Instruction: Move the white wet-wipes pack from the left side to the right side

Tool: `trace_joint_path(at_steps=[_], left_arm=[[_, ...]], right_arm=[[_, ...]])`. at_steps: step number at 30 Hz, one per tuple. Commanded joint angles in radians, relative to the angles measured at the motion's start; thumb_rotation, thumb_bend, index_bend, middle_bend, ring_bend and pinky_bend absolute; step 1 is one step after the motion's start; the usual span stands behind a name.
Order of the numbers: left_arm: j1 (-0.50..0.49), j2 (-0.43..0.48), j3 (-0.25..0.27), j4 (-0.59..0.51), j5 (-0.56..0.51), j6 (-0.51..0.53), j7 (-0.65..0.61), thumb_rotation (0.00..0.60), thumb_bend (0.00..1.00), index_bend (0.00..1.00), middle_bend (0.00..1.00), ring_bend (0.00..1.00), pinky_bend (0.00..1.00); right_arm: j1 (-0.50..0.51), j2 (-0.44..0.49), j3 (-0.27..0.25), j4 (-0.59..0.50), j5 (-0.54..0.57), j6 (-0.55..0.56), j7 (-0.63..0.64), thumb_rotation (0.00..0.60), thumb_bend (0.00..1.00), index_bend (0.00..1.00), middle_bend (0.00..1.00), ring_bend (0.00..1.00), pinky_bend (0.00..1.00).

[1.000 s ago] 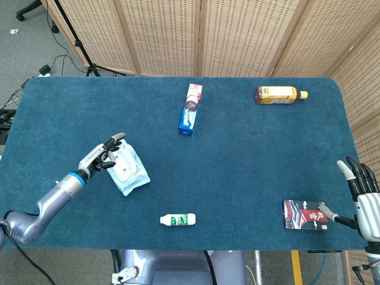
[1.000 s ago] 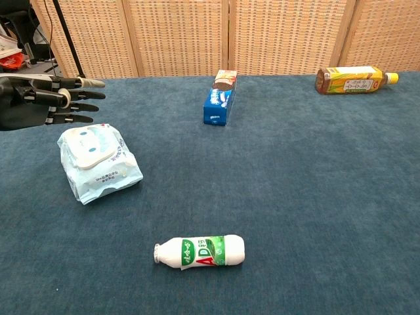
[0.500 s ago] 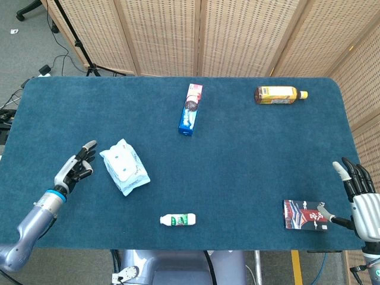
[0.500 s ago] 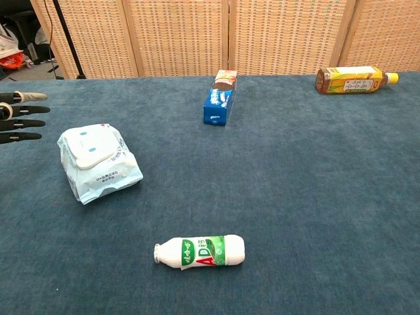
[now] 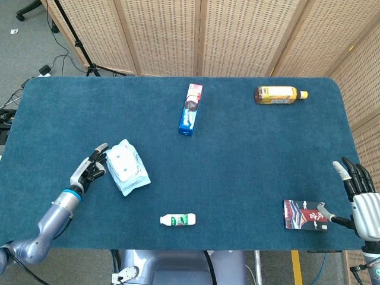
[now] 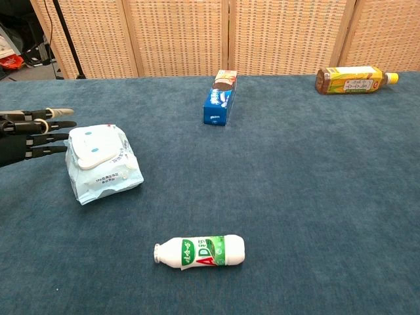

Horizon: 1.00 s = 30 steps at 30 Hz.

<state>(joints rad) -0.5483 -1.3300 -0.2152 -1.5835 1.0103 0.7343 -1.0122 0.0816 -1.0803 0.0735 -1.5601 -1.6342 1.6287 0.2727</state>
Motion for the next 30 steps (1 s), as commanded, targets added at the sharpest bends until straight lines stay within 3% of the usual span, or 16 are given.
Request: trace_joint_path(at_steps=[1,17,30], left_arm=[[-0.005,-0.025,-0.023,-0.01,-0.023,0.015,0.034,0.6,1.0,0.0,0.0,0.0,0.0],[-0.113,-0.137,-0.087,-0.071,-0.214,0.026,0.343,0.6,1.0,0.0,0.0,0.0,0.0],[-0.194,-0.226,-0.125,-0.053,-0.336,0.048,0.523,0.6,1.0,0.0,0.0,0.0,0.0]], right_arm=[[0.0,0.0,0.0,0.0,0.0,-0.001,0.0,0.6,0.0,0.0,0.0,0.0,0.0],[0.003,-0.002,0.0,-0.003,0.003,-0.007,-0.012,0.6,0.0,0.0,0.0,0.0,0.0],[0.003,-0.001,0.004,-0.005,0.011,-0.009,-0.01,0.6,0.0,0.0,0.0,0.0,0.0]])
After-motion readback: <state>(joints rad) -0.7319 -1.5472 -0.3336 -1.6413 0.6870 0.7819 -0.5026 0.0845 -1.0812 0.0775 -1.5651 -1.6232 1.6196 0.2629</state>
